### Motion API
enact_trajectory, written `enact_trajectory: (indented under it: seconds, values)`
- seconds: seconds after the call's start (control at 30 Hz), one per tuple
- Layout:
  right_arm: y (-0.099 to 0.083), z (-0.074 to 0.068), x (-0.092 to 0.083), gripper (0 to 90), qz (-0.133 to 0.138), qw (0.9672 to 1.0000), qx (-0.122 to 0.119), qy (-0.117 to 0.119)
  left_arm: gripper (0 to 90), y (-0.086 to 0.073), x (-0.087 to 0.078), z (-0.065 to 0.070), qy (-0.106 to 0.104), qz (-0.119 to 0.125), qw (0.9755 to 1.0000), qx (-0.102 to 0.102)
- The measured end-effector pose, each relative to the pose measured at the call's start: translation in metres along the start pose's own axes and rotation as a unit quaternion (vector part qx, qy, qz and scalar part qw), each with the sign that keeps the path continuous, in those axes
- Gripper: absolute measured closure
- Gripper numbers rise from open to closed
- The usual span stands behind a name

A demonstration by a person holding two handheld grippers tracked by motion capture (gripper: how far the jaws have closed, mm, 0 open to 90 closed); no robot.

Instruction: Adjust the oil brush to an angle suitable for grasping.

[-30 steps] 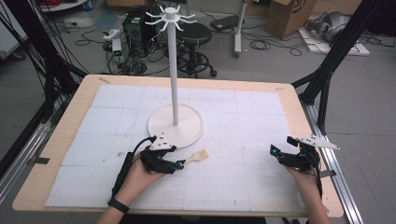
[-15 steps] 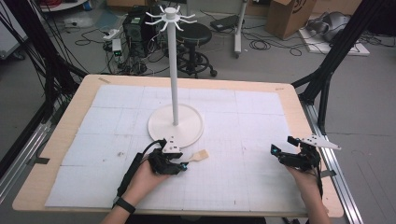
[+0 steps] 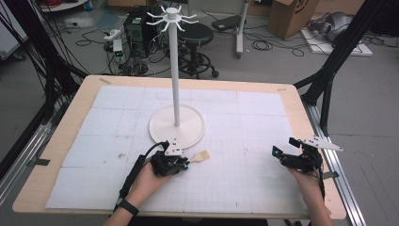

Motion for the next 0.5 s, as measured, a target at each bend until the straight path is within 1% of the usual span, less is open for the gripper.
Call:
enact_trajectory:
  seconds: [0.03, 0.13, 0.2, 0.27, 0.3, 0.37, 0.4, 0.43, 0.47, 0.5]
  values:
    - [0.000, 0.000, 0.000, 11.0, 0.001, 1.0000, 0.000, 0.000, 81.7, 0.000, 0.000, 0.000, -0.002, 0.003, 1.0000, -0.003]
    - [0.000, 0.000, -0.001, 11.1, 0.000, 1.0000, 0.005, 0.001, 82.0, 0.000, 0.000, 0.000, -0.005, 0.004, 1.0000, 0.000]
    - [0.000, 0.000, -0.001, 11.1, 0.002, 1.0000, 0.003, 0.000, 82.1, 0.001, 0.000, 0.001, -0.022, 0.011, 0.9997, 0.003]
    - [0.001, 0.000, -0.001, 11.1, 0.004, 1.0000, 0.004, 0.000, 82.1, 0.005, -0.001, 0.003, -0.025, 0.014, 0.9995, 0.012]
    - [0.001, 0.000, -0.002, 11.1, 0.003, 1.0000, 0.005, 0.001, 82.1, 0.007, 0.000, 0.005, -0.029, 0.020, 0.9992, 0.018]
    - [0.001, 0.000, -0.002, 11.1, 0.003, 1.0000, 0.007, 0.001, 82.1, 0.011, 0.000, 0.007, -0.032, 0.019, 0.9988, 0.030]
    - [0.001, 0.000, -0.002, 11.1, 0.003, 1.0000, 0.008, 0.001, 82.1, 0.014, 0.000, 0.009, -0.034, 0.019, 0.9985, 0.037]
    - [0.001, 0.000, -0.002, 11.1, 0.006, 1.0000, 0.005, -0.001, 82.1, 0.017, 0.001, 0.010, -0.037, 0.018, 0.9981, 0.047]
    - [0.001, 0.000, -0.002, 11.1, 0.005, 1.0000, 0.005, -0.001, 82.1, 0.020, 0.001, 0.012, -0.040, 0.022, 0.9977, 0.050]
    - [0.001, 0.000, -0.002, 11.1, 0.005, 1.0000, 0.005, -0.001, 82.1, 0.024, 0.002, 0.013, -0.042, 0.022, 0.9970, 0.060]
Point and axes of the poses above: each handheld gripper's, and its own axes: x roughly forward along the jaws, y roughly out of its top, z roughly to its right, the point moved 1 cm from there along x, roughly forward along the jaws, and after that the axes turned 10 degrees about -z, right-handed, at the moved point
